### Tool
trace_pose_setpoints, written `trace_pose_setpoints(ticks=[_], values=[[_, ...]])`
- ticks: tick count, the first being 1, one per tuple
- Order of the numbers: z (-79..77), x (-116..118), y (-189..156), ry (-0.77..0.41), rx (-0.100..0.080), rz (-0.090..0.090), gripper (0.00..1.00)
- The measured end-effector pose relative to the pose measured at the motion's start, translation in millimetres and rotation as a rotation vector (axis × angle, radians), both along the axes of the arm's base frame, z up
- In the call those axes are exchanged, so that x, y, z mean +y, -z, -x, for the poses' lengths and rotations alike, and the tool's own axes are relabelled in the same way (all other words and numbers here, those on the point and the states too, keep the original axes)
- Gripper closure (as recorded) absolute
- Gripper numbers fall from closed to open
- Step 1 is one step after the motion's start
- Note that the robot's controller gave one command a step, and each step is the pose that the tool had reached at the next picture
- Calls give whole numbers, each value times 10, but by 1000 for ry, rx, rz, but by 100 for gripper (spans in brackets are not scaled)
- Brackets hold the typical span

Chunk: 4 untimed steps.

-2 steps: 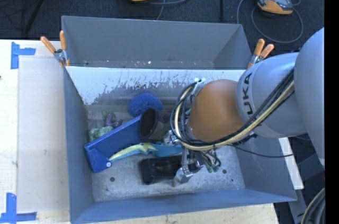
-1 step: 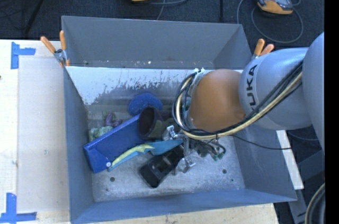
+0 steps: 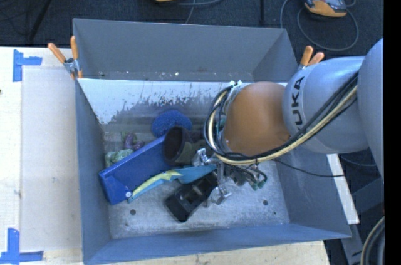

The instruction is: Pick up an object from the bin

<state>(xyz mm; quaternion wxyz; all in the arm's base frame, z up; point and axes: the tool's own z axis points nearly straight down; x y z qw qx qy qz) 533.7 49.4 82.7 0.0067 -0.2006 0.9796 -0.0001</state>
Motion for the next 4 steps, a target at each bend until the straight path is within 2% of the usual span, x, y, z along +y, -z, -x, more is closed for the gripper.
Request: trace_pose_setpoints(ticks=[2,4], values=[[8,3,-15,1,0,-1,100],[64,1,-181,1,23,2,100]])
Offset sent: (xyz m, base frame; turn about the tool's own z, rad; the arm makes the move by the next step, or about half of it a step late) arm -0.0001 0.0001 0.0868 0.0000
